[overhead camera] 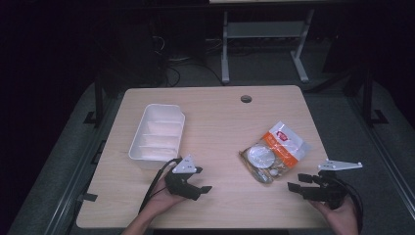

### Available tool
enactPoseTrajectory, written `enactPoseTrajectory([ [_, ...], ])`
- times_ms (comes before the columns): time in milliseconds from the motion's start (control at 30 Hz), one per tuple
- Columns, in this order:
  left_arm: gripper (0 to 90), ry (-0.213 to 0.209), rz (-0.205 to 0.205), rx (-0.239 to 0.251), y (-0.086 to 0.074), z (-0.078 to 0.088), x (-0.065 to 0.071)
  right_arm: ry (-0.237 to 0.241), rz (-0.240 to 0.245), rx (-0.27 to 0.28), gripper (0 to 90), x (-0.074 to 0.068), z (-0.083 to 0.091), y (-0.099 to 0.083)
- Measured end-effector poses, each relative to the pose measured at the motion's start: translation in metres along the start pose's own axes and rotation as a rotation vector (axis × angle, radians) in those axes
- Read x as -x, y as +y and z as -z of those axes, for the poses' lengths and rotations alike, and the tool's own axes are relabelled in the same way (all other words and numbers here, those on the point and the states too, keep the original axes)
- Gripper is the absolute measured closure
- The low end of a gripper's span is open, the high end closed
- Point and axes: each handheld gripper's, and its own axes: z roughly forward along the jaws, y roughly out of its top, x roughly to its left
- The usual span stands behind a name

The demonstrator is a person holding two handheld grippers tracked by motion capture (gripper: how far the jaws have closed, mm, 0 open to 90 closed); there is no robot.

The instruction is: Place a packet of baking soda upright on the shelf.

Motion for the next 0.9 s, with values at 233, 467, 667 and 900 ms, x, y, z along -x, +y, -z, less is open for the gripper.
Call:
enactPoseTrajectory([
  [233, 25.8, -0.006, 0.002, -0.009, 0.002, -0.004, 0.001, 0.005, -0.012, 0.027, 30.8, 0.0, 0.003, -0.002],
  [467, 32.8, -0.025, 0.0, -0.017, 0.017, -0.012, 0.001, -0.008, -0.034, 0.04, 30.1, 0.003, 0.005, -0.002],
  [667, 48.7, -0.061, 0.024, -0.029, 0.036, -0.029, -0.002, -0.044, -0.075, 0.066, 28.3, 0.012, 0.01, -0.003],
  [900, 61.8, -0.072, 0.007, -0.053, 0.064, -0.055, -0.005, -0.049, -0.11, 0.074, 27.8, 0.022, 0.011, -0.003],
])
